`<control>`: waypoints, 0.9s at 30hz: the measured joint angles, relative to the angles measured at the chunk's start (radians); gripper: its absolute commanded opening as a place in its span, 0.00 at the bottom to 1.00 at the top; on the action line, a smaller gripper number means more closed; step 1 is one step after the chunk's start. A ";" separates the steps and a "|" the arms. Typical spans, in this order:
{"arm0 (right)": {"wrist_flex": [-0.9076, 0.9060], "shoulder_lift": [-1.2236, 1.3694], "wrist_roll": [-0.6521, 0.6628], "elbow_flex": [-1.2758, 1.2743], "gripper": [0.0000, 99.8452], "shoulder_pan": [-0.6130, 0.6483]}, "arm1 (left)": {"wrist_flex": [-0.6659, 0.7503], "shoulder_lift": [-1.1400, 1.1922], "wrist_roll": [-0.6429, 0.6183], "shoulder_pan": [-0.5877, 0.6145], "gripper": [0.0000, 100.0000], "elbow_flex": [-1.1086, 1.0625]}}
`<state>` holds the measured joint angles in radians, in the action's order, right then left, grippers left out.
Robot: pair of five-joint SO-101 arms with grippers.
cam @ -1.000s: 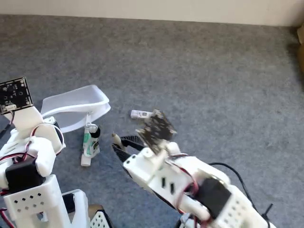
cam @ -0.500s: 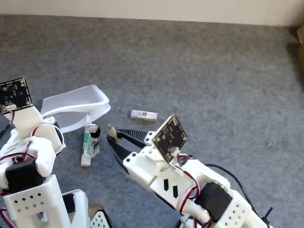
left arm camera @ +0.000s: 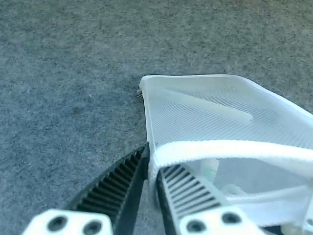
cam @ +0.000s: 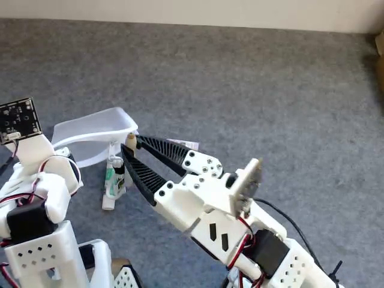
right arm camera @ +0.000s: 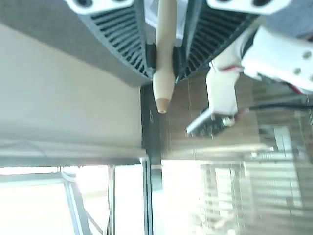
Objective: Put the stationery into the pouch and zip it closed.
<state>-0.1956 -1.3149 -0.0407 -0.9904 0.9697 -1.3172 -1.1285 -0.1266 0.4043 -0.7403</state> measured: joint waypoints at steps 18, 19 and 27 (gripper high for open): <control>0.388 -0.002 0.000 -0.002 0.00 -0.051 | -0.002 0.002 -0.005 -0.112 0.01 0.077; 0.408 -0.005 0.000 -0.014 0.00 -0.060 | -0.002 0.002 -0.005 -0.117 0.01 0.078; 0.598 0.000 0.000 -0.232 0.00 -0.072 | -0.002 0.002 -0.005 -0.161 0.01 0.080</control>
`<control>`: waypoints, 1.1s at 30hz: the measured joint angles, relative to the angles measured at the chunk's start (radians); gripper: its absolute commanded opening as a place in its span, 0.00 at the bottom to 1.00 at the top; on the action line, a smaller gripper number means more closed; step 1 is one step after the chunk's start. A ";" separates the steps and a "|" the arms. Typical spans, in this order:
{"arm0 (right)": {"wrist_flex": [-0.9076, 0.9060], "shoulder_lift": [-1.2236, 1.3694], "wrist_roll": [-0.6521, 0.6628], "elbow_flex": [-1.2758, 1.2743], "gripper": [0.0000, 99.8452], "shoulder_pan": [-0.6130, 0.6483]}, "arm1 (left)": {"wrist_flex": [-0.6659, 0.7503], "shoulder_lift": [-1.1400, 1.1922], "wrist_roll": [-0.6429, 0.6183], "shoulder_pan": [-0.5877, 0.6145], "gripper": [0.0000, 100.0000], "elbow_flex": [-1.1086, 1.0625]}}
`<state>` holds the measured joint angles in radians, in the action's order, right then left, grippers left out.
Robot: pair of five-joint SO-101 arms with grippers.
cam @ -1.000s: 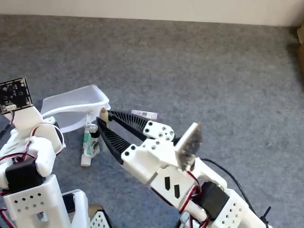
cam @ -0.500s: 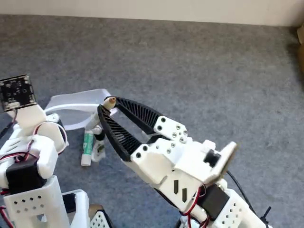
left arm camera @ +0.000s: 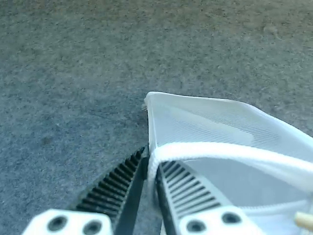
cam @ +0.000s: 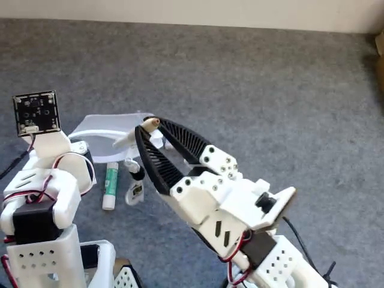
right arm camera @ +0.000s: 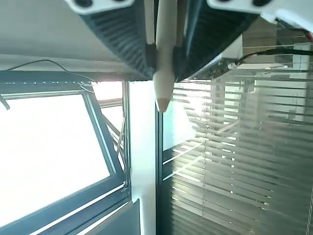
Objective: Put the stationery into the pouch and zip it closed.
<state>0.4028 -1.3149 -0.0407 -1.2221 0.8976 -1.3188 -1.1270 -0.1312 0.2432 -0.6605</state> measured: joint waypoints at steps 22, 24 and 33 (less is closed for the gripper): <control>0.427 0.485 -0.002 -0.095 0.00 -0.032 | -0.014 0.000 -0.008 0.000 0.01 0.000; 0.431 0.517 -0.002 -0.095 0.00 -0.018 | -0.014 0.000 -0.008 0.000 0.01 0.000; 0.359 0.551 -0.002 -0.095 0.11 0.005 | -0.014 0.000 -0.008 0.000 0.01 0.000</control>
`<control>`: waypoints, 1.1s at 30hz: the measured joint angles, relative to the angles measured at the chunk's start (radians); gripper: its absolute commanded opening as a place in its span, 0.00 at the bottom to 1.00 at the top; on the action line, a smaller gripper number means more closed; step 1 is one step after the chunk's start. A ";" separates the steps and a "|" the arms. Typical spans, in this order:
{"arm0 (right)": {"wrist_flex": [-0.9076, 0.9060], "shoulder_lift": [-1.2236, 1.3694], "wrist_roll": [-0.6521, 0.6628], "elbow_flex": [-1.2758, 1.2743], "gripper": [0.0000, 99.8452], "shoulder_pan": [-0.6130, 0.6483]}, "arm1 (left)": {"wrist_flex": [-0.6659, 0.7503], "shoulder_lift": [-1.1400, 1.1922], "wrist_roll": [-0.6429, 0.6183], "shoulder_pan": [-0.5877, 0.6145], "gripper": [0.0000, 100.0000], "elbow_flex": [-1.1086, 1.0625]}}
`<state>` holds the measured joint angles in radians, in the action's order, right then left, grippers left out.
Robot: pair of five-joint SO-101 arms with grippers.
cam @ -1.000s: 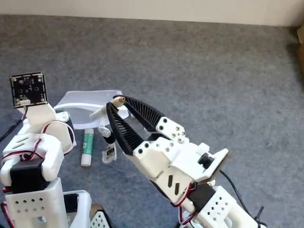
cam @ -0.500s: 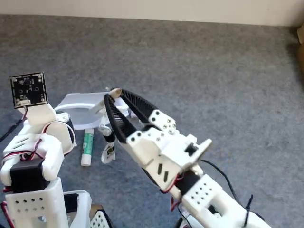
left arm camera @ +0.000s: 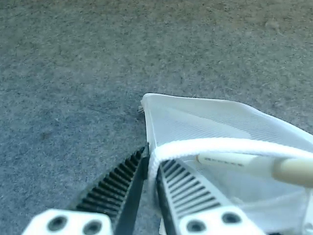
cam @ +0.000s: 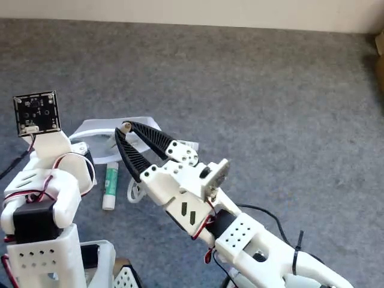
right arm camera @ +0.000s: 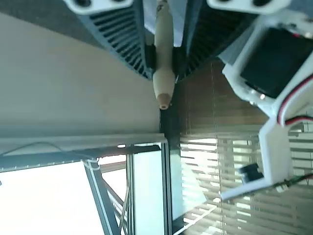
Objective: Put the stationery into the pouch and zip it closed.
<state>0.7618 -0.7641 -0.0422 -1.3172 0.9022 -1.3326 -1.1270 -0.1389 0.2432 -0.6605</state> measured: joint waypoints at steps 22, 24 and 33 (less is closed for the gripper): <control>-0.414 -0.219 0.000 0.000 0.21 0.032 | 0.000 0.000 0.000 0.002 0.01 0.000; -0.502 -0.270 0.000 0.008 0.21 0.003 | 0.000 0.000 0.000 0.017 0.01 0.000; -0.965 -0.321 0.000 0.245 0.21 -0.097 | 0.000 -0.002 0.000 0.110 0.01 -0.032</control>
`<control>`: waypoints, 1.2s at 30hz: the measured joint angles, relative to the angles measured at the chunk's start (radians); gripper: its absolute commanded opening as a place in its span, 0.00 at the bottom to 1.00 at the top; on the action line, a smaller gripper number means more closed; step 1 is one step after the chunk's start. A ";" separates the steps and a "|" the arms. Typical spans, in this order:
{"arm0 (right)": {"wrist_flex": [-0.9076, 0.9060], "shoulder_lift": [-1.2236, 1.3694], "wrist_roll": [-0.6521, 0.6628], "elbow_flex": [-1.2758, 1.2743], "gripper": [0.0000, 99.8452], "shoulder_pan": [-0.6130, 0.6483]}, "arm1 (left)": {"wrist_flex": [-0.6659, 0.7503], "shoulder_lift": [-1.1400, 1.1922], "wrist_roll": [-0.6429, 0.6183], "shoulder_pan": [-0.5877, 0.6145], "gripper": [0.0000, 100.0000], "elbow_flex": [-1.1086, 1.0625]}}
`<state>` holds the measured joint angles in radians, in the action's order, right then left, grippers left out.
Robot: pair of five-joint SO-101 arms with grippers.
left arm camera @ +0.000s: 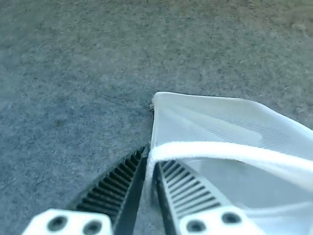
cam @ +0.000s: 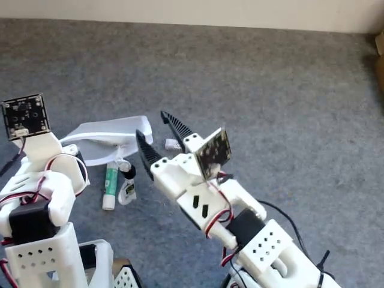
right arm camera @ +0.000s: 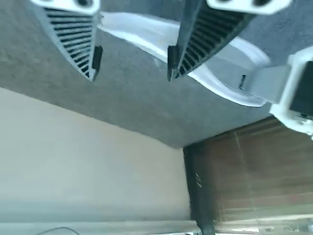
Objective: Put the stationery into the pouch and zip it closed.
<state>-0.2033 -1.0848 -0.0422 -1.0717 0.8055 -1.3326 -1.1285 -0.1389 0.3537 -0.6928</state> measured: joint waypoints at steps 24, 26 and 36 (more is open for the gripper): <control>-0.601 0.367 0.038 0.402 0.21 -0.095 | 0.037 -0.012 -0.002 0.173 0.01 -0.043; -0.623 0.381 0.072 0.407 0.21 -0.095 | 0.038 -0.012 -0.002 0.190 0.01 -0.044; -0.700 0.436 0.226 0.408 0.21 -0.095 | 0.041 -0.012 -0.002 0.199 0.01 -0.044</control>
<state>-0.9030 -0.6490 0.1834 -0.6636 0.7104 -1.2912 -1.1408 -0.1404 0.5531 -0.7373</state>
